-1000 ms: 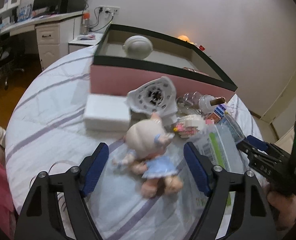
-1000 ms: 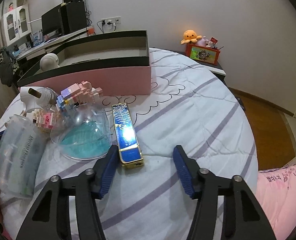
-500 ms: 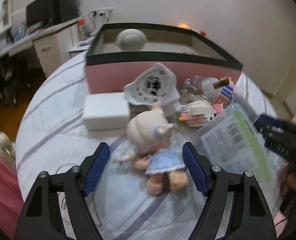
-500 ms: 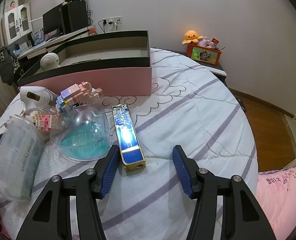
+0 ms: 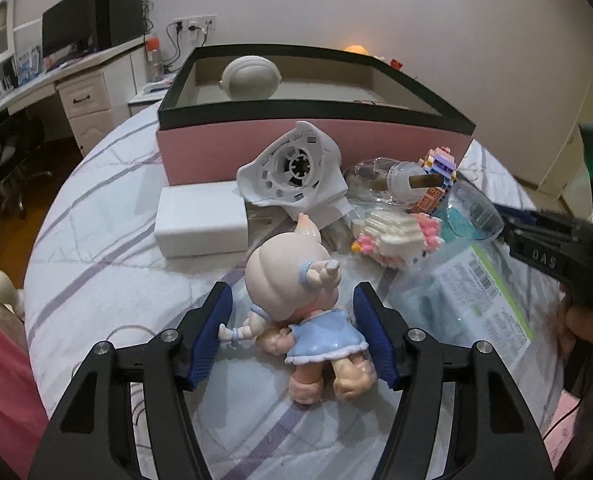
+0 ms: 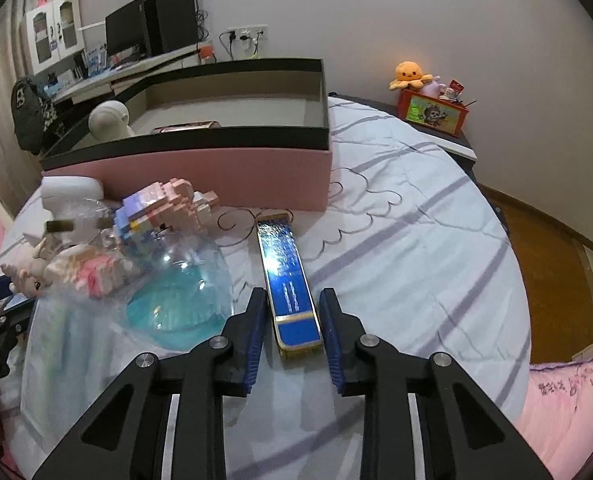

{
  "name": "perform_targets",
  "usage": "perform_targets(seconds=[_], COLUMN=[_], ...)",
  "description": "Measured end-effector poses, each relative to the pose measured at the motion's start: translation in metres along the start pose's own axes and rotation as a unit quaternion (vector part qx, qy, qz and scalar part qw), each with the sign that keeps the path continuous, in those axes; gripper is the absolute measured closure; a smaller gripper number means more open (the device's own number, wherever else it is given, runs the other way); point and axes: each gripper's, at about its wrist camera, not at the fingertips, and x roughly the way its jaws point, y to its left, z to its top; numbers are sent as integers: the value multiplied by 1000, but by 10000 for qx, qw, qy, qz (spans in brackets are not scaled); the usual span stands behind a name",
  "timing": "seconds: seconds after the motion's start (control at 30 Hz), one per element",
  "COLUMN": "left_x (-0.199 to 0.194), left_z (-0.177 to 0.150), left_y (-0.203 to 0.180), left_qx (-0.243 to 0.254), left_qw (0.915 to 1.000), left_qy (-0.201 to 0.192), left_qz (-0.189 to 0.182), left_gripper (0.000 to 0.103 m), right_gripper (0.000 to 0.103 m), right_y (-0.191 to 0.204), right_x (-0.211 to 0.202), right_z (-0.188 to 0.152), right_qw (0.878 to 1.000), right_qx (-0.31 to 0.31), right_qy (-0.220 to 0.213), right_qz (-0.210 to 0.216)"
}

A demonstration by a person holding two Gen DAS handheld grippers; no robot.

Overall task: Organize rigid objects
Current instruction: 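Grasp the doll in blue dress with the left tool while the right tool grasps the blue-gold box, then lower the doll and blue-gold box into the pink box and release both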

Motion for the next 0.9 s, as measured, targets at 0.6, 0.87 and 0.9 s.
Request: perform_targets(seconds=[0.6, 0.87, 0.9], left_x=[-29, -13, -14], left_z=[-19, -17, -16], left_y=[13, 9, 10], left_qx=[-231, -145, -176], left_qw=[9990, 9997, 9996], left_qy=[-252, -87, -136], left_qz=[-298, 160, 150], left_gripper=[41, 38, 43], right_gripper=[83, 82, 82], right_y=[-6, 2, 1], right_x=[-48, -30, -29], right_z=[-28, -31, -31], right_qw=[9969, 9978, 9978], right_qx=[476, 426, 434], right_qy=[-279, -54, -55], right_qz=[569, 498, 495])
